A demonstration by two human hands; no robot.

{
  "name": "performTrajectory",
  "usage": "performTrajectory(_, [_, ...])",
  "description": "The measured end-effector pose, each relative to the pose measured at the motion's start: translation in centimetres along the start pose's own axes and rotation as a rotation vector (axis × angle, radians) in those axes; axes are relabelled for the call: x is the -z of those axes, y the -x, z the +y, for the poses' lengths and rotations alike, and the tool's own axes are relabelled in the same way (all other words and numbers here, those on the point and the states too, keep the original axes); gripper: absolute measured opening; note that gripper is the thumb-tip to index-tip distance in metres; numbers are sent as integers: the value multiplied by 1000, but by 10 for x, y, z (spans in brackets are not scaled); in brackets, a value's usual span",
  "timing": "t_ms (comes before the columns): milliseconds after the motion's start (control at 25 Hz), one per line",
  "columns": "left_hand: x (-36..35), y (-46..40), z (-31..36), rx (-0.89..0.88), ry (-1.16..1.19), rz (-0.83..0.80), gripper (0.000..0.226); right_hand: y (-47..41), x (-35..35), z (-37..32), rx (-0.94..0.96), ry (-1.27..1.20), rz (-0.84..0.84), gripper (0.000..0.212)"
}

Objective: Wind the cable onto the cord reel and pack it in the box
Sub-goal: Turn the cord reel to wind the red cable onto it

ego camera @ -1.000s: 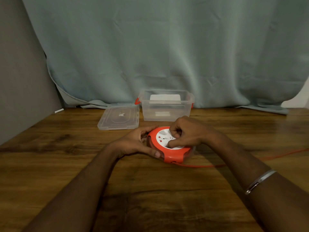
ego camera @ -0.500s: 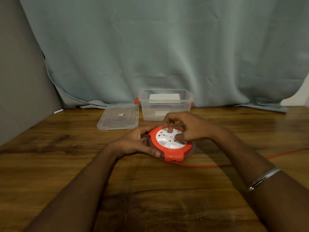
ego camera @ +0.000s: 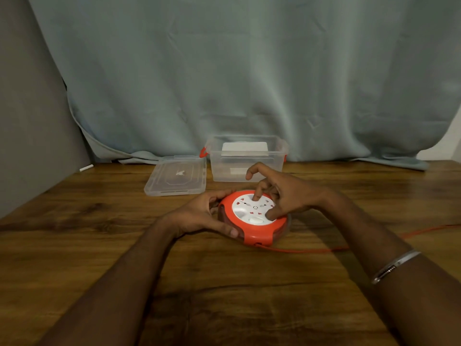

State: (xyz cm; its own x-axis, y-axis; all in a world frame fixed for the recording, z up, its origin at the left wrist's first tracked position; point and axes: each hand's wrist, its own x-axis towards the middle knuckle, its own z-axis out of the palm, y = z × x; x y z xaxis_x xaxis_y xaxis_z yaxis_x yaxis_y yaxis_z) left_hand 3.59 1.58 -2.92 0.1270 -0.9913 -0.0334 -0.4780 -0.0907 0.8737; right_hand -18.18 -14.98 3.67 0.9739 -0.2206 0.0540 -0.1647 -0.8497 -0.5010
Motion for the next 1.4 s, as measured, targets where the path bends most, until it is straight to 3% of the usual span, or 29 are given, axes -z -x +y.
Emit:
performTrajectory(160, [1, 0, -1, -3, 7, 3, 139, -3, -8, 1, -22, 72, 55, 75])
performTrajectory(320, [1, -2, -5, -13, 18, 3, 137, -5, -15, -5, -43, 230, 104, 41])
performTrajectory(920, [0, -1, -4, -49, 41, -14, 133, -17, -32, -12, 62, 224, 151, 57])
performTrajectory(1200, [1, -2, -6, -42, 20, -13, 131, -8, -9, -6, 55, 61, 104, 24])
performTrajectory(1400, [1, -1, -3, -9, -9, -7, 134, -3, 0, 3, 0, 51, -10, 49])
